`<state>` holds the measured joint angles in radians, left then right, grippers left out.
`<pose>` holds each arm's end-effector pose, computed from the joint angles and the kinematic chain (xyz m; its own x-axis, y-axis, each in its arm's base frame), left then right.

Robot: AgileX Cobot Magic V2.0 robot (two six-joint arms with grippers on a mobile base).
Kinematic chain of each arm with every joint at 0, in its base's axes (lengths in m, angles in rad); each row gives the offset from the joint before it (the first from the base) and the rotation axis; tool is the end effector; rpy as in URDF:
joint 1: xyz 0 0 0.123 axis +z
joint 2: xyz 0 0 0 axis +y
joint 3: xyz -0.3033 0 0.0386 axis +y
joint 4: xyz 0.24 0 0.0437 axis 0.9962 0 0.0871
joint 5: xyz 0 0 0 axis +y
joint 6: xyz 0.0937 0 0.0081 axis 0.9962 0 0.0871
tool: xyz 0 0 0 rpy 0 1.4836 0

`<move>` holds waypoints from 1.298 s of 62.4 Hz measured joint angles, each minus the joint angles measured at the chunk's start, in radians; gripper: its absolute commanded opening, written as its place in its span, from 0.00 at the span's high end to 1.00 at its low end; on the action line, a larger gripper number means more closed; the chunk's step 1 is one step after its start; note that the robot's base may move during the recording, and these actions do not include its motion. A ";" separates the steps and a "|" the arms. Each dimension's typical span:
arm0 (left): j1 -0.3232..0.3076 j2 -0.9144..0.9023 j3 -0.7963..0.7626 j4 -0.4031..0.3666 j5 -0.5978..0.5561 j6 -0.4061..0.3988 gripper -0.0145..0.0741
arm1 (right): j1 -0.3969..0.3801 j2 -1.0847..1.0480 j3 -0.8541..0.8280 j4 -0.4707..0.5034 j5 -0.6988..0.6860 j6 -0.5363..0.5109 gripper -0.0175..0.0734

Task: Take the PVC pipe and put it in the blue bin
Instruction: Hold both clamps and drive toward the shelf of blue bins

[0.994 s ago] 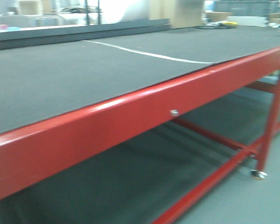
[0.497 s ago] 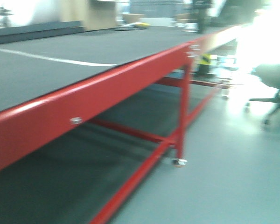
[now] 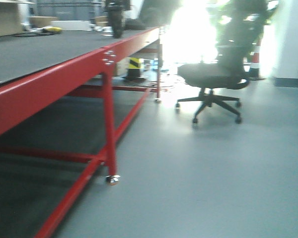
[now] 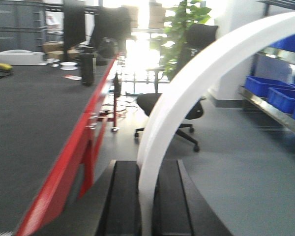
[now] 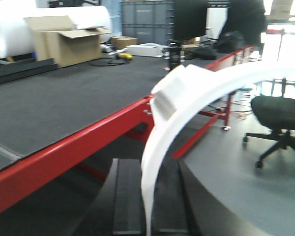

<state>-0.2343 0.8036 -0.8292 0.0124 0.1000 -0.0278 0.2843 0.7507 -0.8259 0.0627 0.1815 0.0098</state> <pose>0.1460 -0.0347 0.4191 0.0089 -0.0180 -0.9998 0.2311 0.9728 -0.0155 0.1289 0.0388 0.4179 -0.0388 0.0631 -0.9973 -0.2893 0.9546 0.0716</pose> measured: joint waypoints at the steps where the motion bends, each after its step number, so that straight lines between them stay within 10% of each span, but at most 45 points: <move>1: 0.000 0.000 0.000 0.000 0.000 0.000 0.96 | 0.000 0.000 0.000 0.000 0.000 0.000 0.99; 81: 0.000 0.000 0.000 0.000 0.000 0.000 0.96 | 0.000 0.000 0.000 0.000 0.000 0.000 0.99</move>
<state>-0.2343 0.8036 -0.8292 0.0124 0.1000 -0.0278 0.2843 0.7507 -0.8259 0.0627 0.1815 0.0098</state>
